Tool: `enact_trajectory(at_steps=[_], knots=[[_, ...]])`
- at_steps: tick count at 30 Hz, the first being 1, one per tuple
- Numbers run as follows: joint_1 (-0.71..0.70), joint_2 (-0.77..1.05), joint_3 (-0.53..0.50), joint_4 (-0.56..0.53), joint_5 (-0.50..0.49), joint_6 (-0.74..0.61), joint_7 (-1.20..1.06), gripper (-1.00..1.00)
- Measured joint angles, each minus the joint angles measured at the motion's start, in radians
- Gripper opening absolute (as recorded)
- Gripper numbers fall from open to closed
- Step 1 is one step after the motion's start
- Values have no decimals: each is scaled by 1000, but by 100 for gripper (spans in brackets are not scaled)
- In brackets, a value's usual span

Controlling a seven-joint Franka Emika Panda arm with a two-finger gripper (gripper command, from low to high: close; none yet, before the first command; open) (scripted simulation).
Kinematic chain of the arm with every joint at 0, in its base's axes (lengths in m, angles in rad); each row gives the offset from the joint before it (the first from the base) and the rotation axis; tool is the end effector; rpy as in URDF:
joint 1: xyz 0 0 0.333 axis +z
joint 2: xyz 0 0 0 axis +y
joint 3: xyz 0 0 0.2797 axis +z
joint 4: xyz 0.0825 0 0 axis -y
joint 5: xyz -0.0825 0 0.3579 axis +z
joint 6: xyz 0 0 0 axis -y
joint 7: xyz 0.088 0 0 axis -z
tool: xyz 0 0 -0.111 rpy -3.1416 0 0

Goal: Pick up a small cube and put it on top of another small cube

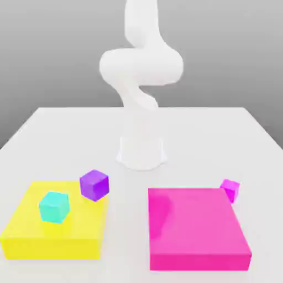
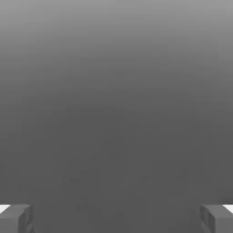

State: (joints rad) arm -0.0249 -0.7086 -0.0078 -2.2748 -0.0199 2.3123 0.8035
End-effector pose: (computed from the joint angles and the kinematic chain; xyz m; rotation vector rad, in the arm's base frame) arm 0.3779 -0.0138 0.6614 -2.4754 1.0886 -0.9879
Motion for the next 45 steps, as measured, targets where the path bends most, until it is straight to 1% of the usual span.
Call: enact_trajectory(at_steps=[9, 15, 19, 25, 34, 38, 39, 45], knots=[[-78, 332, -53, 92, -51, 44, -4, 0], [-117, 549, -109, 152, -48, 74, -33, 0], [-164, 695, -141, 191, -21, 95, -68, 0], [-235, 915, -159, 251, 41, 125, -135, 0], [-375, 1244, -153, 342, 148, 166, -241, 0], [-407, 1389, -128, 379, 176, 255, -262, 0], [-410, 1407, -124, 383, 179, 268, -265, -100], [-411, 1416, -123, 386, 185, 274, -269, -100]])
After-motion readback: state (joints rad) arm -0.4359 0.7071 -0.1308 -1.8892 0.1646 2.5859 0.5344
